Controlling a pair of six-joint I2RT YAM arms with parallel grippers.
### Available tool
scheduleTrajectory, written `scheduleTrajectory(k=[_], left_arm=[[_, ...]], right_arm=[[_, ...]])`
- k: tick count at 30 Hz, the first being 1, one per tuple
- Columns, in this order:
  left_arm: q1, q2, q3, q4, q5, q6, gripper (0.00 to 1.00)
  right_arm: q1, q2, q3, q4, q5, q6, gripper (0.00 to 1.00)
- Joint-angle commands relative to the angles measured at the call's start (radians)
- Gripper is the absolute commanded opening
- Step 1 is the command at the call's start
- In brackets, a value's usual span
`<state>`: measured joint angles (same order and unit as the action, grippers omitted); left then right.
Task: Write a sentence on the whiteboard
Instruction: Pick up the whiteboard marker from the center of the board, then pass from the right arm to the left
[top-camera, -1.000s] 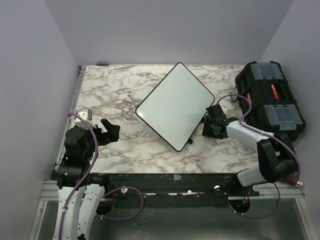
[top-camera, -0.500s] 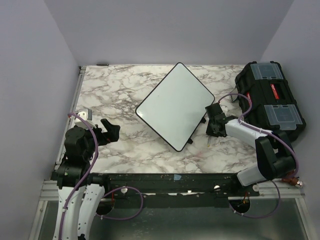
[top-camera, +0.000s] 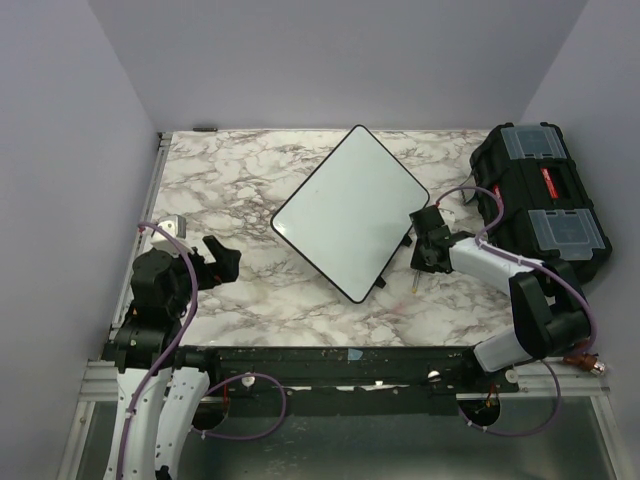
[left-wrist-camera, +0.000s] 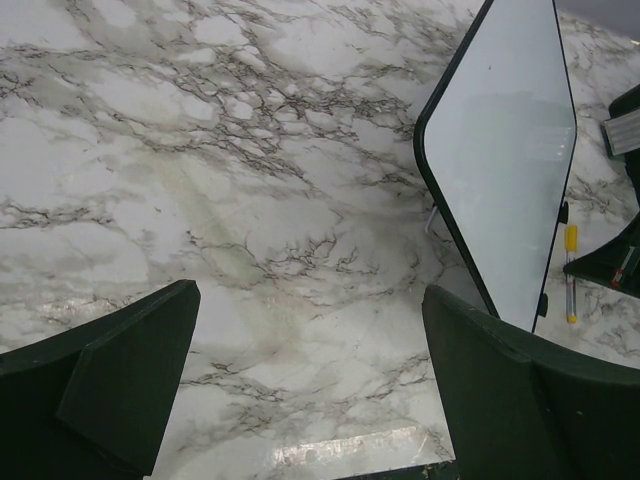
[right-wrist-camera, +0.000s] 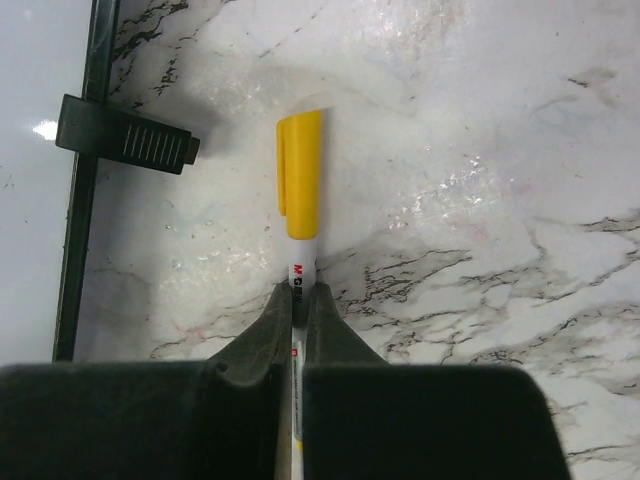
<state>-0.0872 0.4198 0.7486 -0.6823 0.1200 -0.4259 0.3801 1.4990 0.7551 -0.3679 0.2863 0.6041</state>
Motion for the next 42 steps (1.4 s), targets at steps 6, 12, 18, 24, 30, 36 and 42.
scheduleTrajectory(k=[6,12,18,24,30,36,42], left_arm=[[-0.003,0.02,0.001,0.008,-0.001,0.018,0.97],[-0.002,0.022,0.002,0.025,0.039,0.022,0.96],[-0.002,-0.001,-0.004,0.068,0.171,0.031,0.95],[-0.002,-0.021,-0.013,0.094,0.274,0.035,0.93],[-0.002,-0.026,-0.031,0.146,0.425,0.029,0.9],[-0.005,-0.029,-0.058,0.201,0.56,0.006,0.87],[-0.023,0.017,-0.077,0.252,0.612,-0.029,0.8]], right_arm=[[0.002,-0.109,0.016,-0.077,0.01,-0.004,0.01],[0.006,-0.237,0.075,-0.162,0.02,-0.036,0.01],[0.006,-0.395,0.128,-0.171,-0.104,-0.126,0.01],[0.008,-0.514,0.14,-0.071,-0.393,-0.196,0.01],[0.019,-0.52,0.131,0.019,-0.681,-0.201,0.01],[0.095,-0.496,0.168,0.06,-0.768,-0.238,0.01],[0.214,-0.478,0.178,0.094,-0.762,-0.285,0.01]])
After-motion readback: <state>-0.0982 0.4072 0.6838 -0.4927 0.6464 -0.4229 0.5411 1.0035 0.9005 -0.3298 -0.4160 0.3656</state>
